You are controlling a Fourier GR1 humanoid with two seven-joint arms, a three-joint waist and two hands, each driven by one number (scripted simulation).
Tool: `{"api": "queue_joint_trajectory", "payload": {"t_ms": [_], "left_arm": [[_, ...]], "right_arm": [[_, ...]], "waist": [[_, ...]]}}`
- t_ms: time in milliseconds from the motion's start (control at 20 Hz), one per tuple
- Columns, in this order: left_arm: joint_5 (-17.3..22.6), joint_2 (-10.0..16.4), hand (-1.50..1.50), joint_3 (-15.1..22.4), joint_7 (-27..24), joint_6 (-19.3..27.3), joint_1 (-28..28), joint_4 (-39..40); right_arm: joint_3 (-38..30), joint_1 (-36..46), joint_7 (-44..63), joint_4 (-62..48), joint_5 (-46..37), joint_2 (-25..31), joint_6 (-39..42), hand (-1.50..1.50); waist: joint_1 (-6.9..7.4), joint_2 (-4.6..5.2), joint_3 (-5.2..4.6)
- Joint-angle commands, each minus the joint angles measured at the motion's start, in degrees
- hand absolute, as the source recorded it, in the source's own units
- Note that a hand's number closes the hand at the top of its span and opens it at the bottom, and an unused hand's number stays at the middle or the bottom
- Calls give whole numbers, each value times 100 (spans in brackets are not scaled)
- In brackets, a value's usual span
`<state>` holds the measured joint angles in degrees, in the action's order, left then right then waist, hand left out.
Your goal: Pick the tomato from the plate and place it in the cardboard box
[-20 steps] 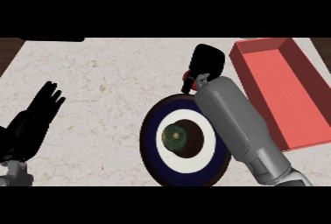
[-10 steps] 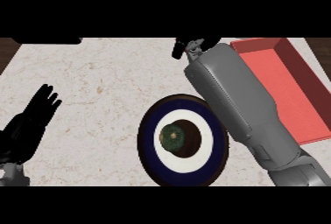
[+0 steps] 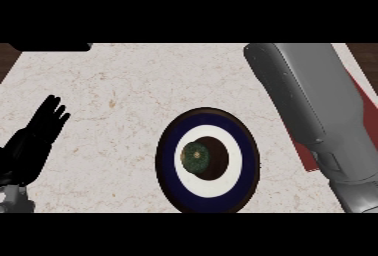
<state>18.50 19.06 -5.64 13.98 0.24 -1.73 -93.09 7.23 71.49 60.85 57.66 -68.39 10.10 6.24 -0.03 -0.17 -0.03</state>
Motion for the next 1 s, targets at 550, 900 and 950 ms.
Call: {"api": "queue_joint_trajectory", "payload": {"t_ms": [550, 900, 950], "left_arm": [[-50, -69, 0, -81, 380, -44, 122, -427], [-121, -80, 0, -264, -33, -342, 54, 11], [-297, -261, 0, -95, -36, -165, 99, -100]], "right_arm": [[-634, -1520, -1136, 586, 96, 1108, -166, 150], [-977, -1600, -1525, -356, 133, 939, -889, 150], [-1100, -1558, -1655, -528, 206, 987, -1009, 150]], "waist": [[-2, 5, 6], [60, 31, 2], [68, 33, 3]]}}
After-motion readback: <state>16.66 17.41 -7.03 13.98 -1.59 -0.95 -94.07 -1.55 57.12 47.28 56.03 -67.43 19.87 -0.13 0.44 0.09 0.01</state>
